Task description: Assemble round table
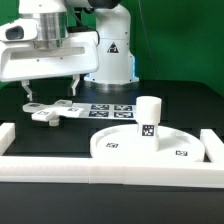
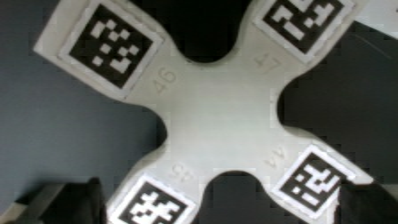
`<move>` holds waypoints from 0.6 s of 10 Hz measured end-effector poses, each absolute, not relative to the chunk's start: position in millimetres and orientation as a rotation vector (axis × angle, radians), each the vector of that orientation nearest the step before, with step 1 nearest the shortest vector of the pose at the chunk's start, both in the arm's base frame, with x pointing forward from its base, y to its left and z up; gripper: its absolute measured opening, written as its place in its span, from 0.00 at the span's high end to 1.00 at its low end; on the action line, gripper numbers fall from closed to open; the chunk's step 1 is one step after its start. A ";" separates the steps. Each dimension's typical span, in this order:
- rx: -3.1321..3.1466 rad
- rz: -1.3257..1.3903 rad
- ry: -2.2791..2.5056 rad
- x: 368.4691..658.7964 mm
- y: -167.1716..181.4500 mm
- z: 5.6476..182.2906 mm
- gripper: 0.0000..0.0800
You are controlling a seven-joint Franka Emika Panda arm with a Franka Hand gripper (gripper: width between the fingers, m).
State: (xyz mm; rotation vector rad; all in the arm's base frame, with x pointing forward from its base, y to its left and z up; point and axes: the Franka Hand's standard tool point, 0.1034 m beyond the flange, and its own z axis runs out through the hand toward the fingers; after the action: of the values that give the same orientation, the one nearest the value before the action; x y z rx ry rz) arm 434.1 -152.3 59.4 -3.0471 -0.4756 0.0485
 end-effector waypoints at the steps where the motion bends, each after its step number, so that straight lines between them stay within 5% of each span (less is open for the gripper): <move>1: -3.045 0.058 -0.475 432.0 -151.9 56.3 0.19; 6: -3.039 0.085 -0.475 425.8 -151.0 46.4 0.19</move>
Offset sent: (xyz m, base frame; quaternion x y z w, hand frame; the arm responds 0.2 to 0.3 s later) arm -0.0029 0.0056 -0.0075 0.0003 0.0124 -0.0171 0.9998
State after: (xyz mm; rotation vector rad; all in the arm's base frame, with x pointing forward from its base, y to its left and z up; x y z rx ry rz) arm 425.8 -151.0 46.4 -3.0393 -0.4749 0.0850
